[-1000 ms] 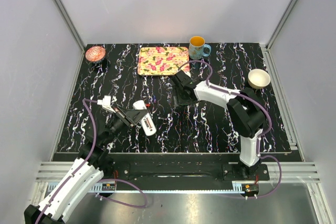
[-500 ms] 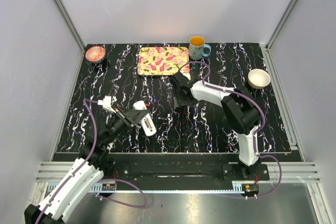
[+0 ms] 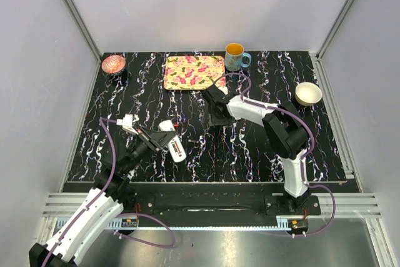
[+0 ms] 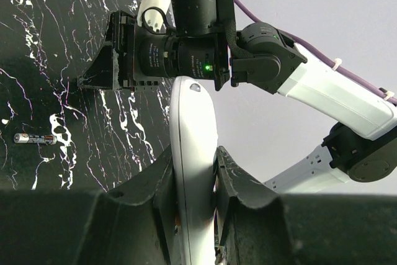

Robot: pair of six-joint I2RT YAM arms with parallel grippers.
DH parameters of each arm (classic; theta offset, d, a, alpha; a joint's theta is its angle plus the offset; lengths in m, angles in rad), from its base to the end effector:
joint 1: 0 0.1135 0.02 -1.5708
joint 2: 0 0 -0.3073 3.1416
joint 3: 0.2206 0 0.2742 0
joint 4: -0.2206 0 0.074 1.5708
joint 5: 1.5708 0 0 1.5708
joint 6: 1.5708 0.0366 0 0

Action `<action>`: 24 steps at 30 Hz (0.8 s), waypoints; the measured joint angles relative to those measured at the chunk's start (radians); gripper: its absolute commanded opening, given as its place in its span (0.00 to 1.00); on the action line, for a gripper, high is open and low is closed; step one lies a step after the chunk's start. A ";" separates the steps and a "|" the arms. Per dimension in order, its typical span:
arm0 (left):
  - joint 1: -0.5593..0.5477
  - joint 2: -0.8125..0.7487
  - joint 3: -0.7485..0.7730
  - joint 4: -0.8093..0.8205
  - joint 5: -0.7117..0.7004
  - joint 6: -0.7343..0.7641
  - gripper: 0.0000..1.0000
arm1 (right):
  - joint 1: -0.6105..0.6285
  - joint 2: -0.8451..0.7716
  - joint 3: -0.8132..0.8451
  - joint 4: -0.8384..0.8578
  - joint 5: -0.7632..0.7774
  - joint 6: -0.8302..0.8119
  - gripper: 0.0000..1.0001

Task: Load the batteries into the remote control
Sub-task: Adjust the battery at the center of the board.

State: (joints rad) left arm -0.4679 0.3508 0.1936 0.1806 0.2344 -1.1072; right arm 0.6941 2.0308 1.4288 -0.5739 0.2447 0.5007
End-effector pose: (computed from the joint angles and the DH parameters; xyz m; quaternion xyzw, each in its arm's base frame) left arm 0.0985 -0.0593 0.2390 -0.1387 0.6851 -0.5611 0.4434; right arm 0.3539 0.2830 0.1857 -0.0701 0.9710 0.0106 0.2283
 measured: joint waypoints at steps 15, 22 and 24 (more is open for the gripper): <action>0.000 0.005 0.000 0.000 0.000 0.002 0.00 | -0.008 -0.024 -0.033 0.020 -0.027 -0.045 0.00; 0.000 0.001 0.000 0.000 0.000 0.004 0.00 | -0.005 -0.084 -0.053 -0.005 -0.092 -0.199 0.00; -0.001 -0.005 0.000 -0.002 0.001 0.004 0.00 | -0.001 -0.104 -0.053 -0.010 -0.115 -0.263 0.00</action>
State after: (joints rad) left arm -0.4690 0.3454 0.1936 0.1787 0.2352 -1.1034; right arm 0.6930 1.9270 1.3758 -0.5838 0.1299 0.2379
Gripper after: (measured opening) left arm 0.287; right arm 0.478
